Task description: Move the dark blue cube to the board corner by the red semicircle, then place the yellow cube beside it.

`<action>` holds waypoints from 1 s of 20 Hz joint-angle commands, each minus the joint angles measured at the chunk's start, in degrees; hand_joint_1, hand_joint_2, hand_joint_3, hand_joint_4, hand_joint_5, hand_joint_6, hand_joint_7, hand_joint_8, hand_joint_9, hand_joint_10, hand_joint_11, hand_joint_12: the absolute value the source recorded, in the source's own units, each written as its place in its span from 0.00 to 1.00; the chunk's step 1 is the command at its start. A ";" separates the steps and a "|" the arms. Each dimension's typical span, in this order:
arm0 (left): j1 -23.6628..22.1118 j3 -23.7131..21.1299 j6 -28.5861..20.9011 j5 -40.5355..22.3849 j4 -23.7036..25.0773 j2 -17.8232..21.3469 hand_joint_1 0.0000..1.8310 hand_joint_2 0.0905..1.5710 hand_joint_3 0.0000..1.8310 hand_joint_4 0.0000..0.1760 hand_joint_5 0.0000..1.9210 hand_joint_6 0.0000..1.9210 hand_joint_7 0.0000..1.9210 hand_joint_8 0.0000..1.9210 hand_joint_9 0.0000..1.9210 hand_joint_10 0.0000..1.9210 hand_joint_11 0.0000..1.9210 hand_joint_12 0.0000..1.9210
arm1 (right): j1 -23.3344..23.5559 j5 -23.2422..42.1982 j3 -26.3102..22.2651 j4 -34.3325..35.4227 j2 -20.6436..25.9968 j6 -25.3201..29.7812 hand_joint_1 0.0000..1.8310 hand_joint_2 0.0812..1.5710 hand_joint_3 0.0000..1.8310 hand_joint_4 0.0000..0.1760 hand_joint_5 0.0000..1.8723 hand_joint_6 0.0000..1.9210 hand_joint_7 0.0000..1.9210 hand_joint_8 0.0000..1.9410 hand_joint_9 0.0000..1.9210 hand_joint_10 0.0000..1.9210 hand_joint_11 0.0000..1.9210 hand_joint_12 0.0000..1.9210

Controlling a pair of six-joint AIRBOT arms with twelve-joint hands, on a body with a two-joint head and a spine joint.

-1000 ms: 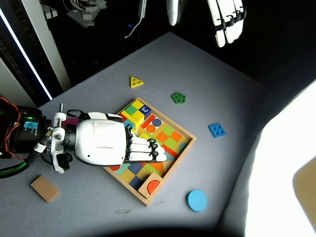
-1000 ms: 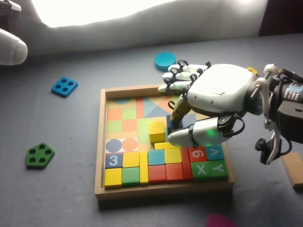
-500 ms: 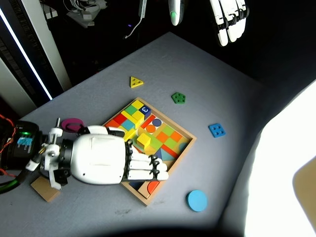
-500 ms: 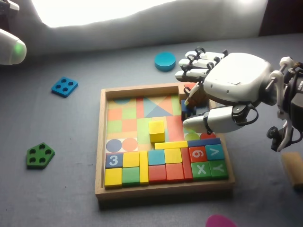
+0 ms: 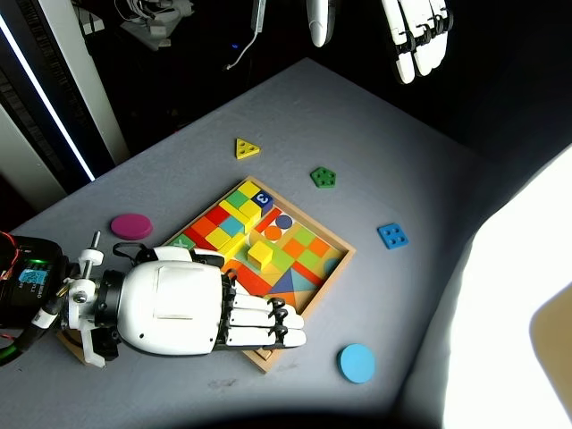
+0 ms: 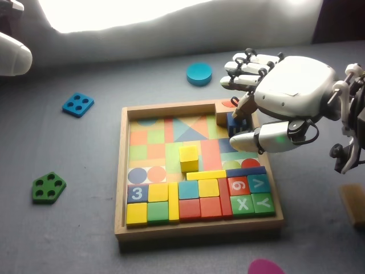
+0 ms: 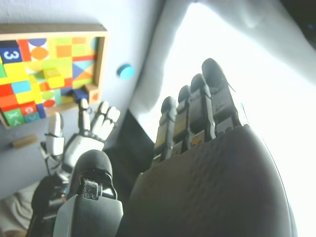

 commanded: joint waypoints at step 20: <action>-0.44 0.77 -0.30 -5.04 4.71 -0.01 0.00 0.78 0.00 0.12 0.05 0.00 0.04 0.00 0.04 0.00 0.00 0.25 | 0.47 -4.48 0.89 -0.14 2.55 -1.84 0.01 0.74 0.00 0.00 0.48 0.01 0.10 0.00 0.01 0.00 0.00 0.00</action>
